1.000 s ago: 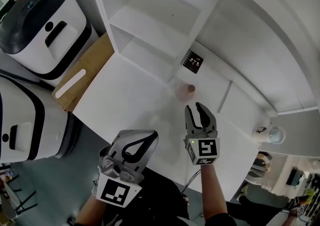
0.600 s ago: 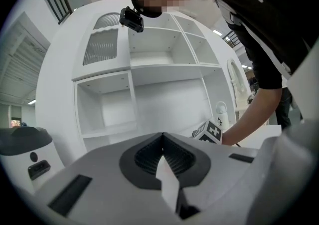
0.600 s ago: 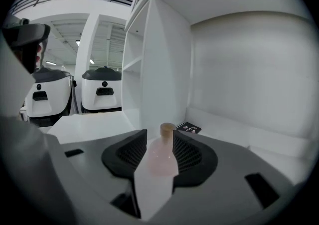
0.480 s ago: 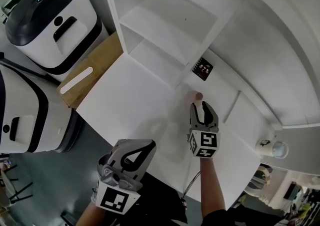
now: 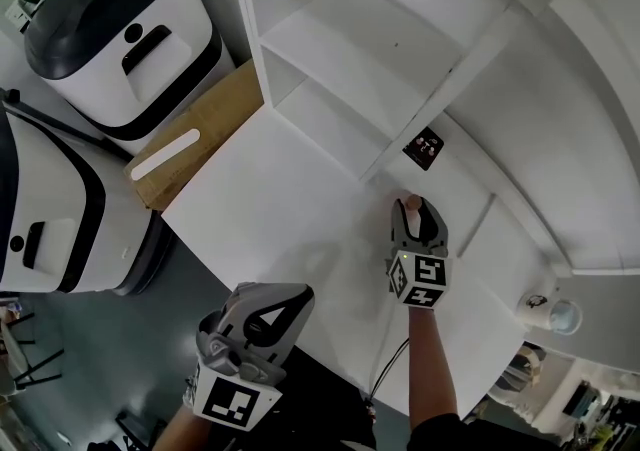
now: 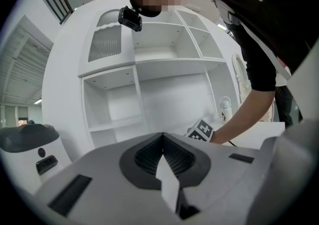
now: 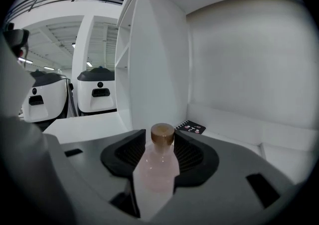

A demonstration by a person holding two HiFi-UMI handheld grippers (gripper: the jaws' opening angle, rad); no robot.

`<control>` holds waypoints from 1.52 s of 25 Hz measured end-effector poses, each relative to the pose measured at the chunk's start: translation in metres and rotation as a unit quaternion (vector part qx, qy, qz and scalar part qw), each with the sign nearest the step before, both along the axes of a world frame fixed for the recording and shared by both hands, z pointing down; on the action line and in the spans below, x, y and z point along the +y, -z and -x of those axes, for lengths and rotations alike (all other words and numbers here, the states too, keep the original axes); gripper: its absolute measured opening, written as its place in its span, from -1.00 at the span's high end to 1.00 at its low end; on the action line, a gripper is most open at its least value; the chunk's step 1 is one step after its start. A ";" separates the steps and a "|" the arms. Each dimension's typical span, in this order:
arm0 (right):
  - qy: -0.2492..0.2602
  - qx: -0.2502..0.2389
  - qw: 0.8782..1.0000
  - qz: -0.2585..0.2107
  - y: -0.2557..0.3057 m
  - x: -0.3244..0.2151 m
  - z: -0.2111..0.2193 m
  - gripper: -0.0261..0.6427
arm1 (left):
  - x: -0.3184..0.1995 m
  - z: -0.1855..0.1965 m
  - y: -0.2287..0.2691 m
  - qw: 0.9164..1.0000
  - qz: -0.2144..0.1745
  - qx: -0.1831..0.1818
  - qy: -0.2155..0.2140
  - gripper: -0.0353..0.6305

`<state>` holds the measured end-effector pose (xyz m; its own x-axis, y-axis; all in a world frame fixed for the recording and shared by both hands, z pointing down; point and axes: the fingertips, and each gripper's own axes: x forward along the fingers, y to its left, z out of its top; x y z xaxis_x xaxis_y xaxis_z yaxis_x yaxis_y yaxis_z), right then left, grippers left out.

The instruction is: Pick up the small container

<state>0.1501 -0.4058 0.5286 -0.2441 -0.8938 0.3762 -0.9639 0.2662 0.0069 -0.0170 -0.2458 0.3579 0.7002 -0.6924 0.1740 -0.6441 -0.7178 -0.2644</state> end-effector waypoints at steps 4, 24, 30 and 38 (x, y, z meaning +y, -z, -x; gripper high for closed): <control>0.003 -0.009 1.000 0.003 0.000 -0.003 -0.003 0.47 | -0.001 0.003 -0.001 1.000 0.002 -0.001 0.006 0.89; 0.019 -0.001 1.000 0.005 0.010 0.019 0.002 0.49 | 0.001 -0.006 0.005 1.000 -0.013 0.003 -0.025 0.89; 0.015 -0.003 1.000 -0.005 0.029 0.042 0.002 0.49 | 0.006 -0.021 0.008 0.998 -0.013 0.007 -0.055 0.89; 0.016 -0.012 1.000 -0.021 0.063 0.078 0.009 0.49 | 0.013 -0.040 0.009 0.996 -0.005 0.022 -0.090 0.89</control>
<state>0.1414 -0.3278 0.4652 -0.2809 -0.9006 0.3316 -0.9550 0.2965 -0.0037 0.0225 -0.2324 0.3484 0.8201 -0.5564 0.1333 -0.5164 -0.8201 -0.2463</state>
